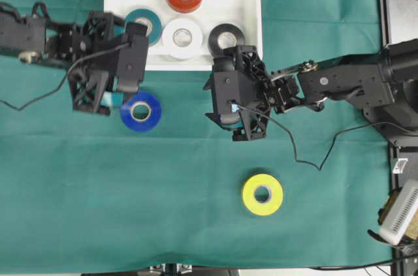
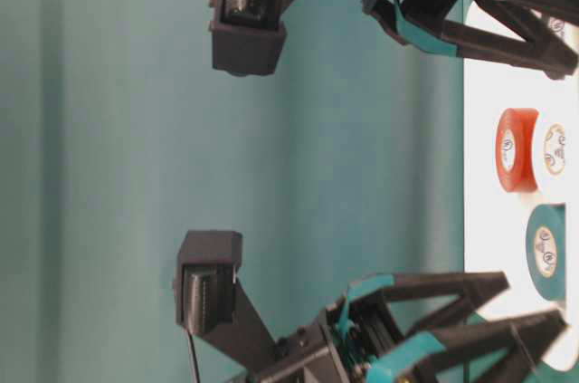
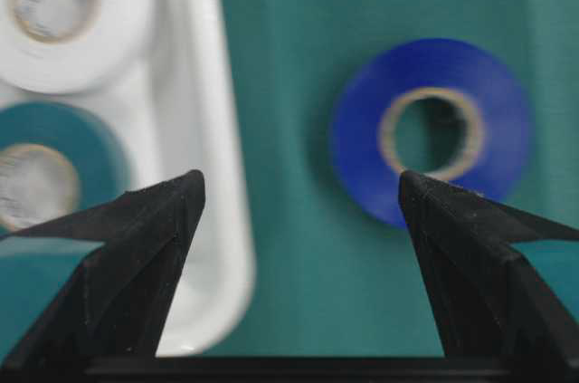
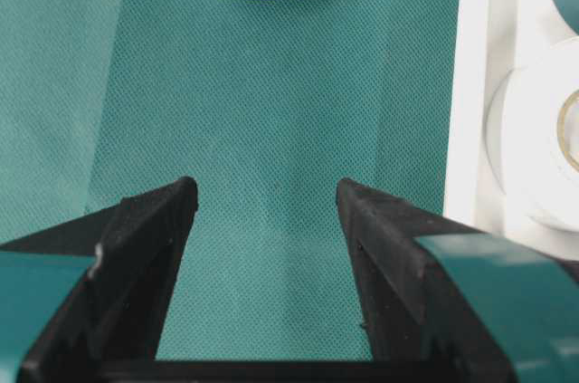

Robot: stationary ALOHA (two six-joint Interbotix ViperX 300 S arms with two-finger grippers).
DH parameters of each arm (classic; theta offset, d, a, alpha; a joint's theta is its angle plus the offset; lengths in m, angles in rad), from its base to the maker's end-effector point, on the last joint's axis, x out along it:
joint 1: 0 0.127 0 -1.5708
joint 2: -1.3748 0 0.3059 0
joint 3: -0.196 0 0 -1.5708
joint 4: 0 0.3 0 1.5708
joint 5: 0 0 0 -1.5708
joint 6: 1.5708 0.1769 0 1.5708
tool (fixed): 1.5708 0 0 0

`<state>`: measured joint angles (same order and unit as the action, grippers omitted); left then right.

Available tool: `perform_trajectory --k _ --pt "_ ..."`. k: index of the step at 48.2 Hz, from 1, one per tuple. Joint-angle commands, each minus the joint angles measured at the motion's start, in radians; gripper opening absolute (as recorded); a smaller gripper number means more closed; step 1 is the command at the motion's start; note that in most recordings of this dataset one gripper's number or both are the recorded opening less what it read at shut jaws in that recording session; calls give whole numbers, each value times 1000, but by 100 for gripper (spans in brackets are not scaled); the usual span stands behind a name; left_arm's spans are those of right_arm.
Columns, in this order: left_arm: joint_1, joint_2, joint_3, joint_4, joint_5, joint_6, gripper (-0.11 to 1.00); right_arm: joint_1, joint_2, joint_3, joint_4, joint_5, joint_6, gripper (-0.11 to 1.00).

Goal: Put the tape alternately from left to right into the white case.
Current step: 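Release the teal roll in the tray and withdraw the left gripper, then move the right gripper down onto the yellow tape roll and grasp it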

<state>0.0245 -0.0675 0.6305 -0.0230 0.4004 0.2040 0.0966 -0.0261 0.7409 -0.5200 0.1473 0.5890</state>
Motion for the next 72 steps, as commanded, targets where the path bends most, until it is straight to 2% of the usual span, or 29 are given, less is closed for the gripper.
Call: perform_trajectory --k 1,12,20,39,49,63,72 --pt "-29 -31 -3 -3 -8 -31 42 3 -28 -9 2 -8 2 67" --pt "-95 -38 21 -3 -32 -106 42 3 -26 -5 2 -8 2 67" --pt "-112 -38 41 -3 -63 -138 42 2 -26 -5 2 -8 2 67" --pt "-112 -38 52 -3 -91 -144 42 12 -28 -3 2 -8 2 67" --pt "-112 -38 54 -3 -91 -144 42 44 -29 -5 2 -6 2 67" --pt "-112 -37 54 -3 -91 -146 42 127 -80 25 3 -8 5 67" --pt "-112 -32 54 -3 -92 -146 42 190 -104 60 25 -8 5 67"
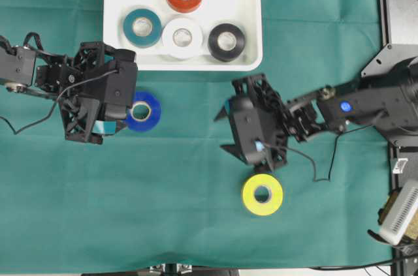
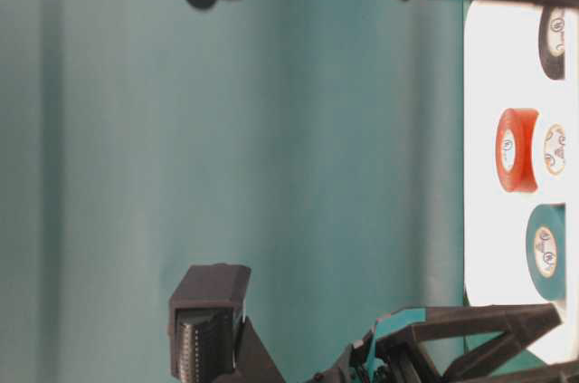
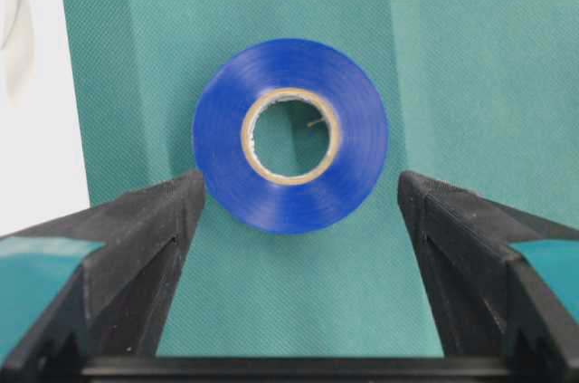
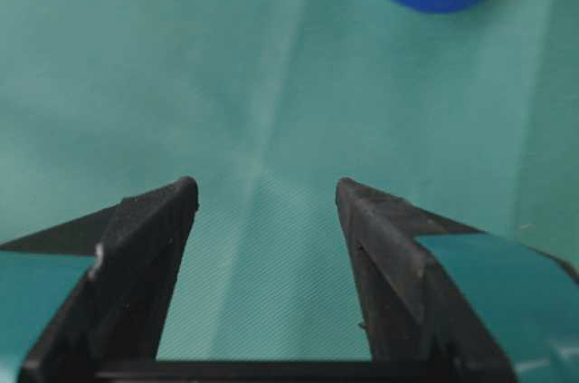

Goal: Put the tape alternately from left to right into the white case.
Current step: 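Move the right gripper down onto the yellow tape roll and grasp it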

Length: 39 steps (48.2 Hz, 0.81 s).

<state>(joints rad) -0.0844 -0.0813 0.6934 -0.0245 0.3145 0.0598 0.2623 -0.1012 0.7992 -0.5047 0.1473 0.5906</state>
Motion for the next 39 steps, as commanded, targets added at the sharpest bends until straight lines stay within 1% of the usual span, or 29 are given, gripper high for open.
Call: perform_trajectory --k 1,10,17,29,39 --pt "-3 -18 -9 -2 -8 -2 42 29 -32 6 12 -8 3 66" --pt "-3 -17 -12 -2 -29 -2 42 78 -52 46 25 -8 3 67" --pt "-3 -17 -15 -2 -41 0 42 127 -69 71 25 -8 3 67" --pt "-3 -15 -6 -2 -46 0 42 216 -75 86 26 -12 3 67" --pt "-3 -15 -6 -2 -46 0 42 255 -75 98 26 -12 3 67"
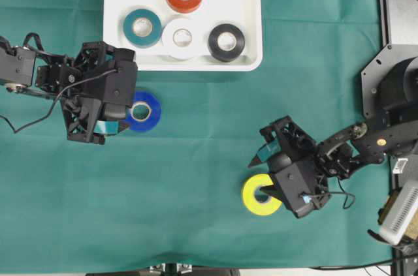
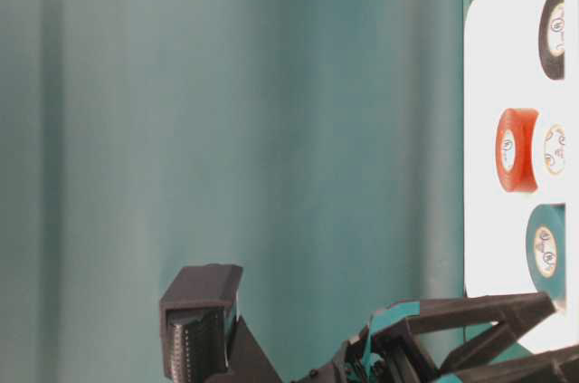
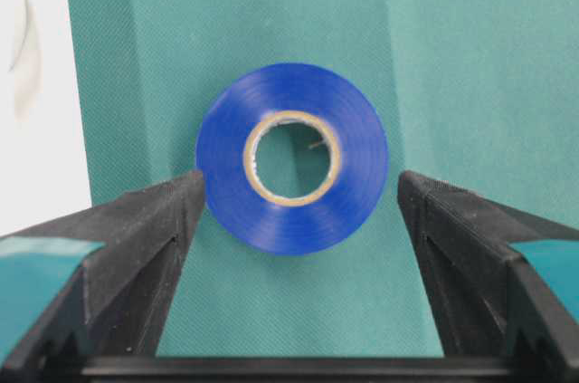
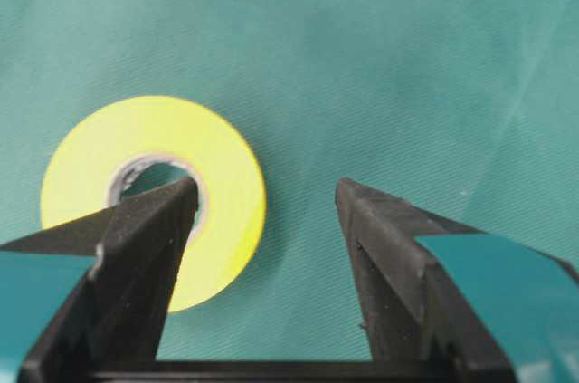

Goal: Put the tape alternately from left to right into the white case.
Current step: 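Move the right gripper down onto the yellow tape roll and grasp it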

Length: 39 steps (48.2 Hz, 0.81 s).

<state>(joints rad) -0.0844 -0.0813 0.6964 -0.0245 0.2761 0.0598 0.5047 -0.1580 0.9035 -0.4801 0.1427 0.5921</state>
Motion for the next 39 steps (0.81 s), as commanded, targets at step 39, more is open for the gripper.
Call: perform_trajectory --k 39 --pt "-3 -15 -9 -2 -8 -2 42 15 86 -11 -3 -100 -2 67"
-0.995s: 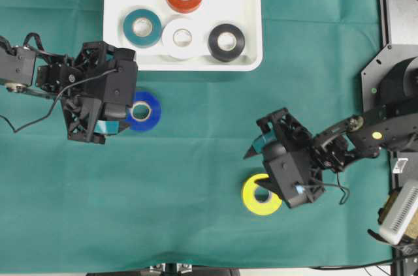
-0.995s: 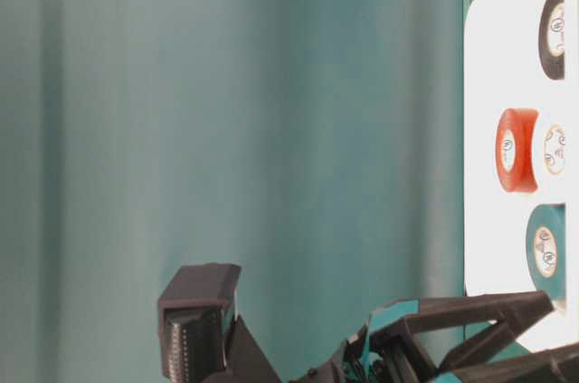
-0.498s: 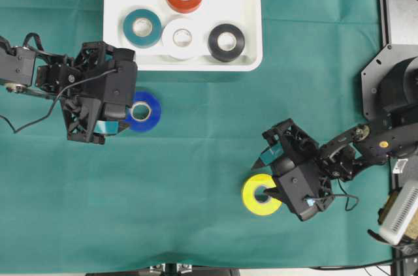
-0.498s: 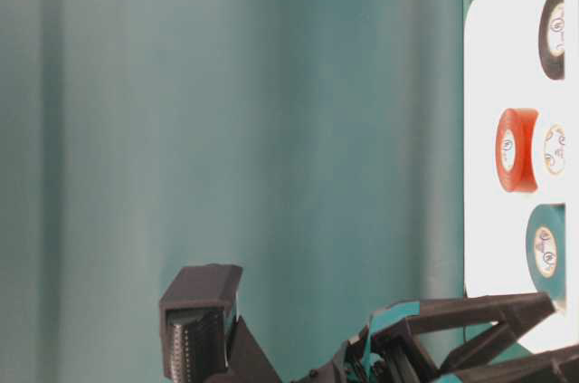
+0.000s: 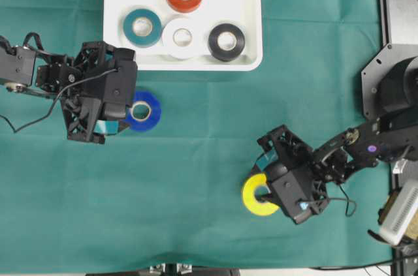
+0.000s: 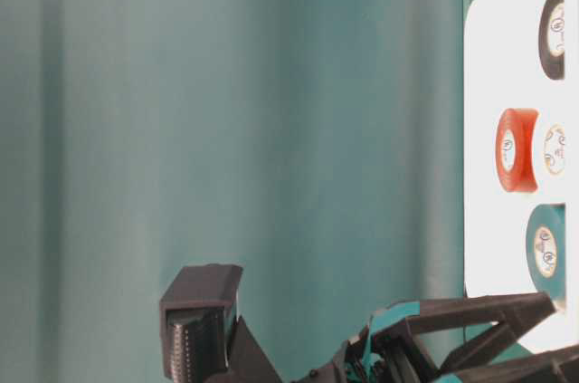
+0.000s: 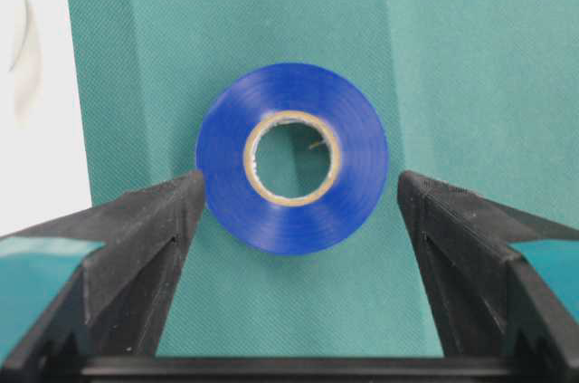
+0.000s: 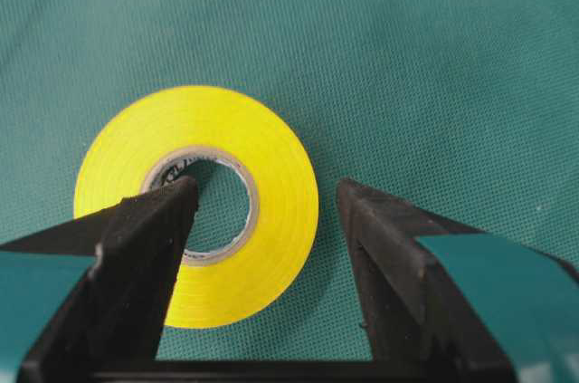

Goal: Put the tape alternately from left to right into the white case.
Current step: 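Move the right gripper down onto the yellow tape roll and grasp it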

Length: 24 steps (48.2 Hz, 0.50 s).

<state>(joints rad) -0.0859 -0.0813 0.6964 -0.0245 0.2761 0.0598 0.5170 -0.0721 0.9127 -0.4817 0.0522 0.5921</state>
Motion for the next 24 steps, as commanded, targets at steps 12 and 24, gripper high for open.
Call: perform_trajectory --k 12,24 --pt "-2 -15 -11 -2 -8 -2 42 -15 43 -31 -2 -5 -2 67" --pt "-2 -14 -9 -2 -8 -2 42 -31 67 -38 -3 -8 -2 67"
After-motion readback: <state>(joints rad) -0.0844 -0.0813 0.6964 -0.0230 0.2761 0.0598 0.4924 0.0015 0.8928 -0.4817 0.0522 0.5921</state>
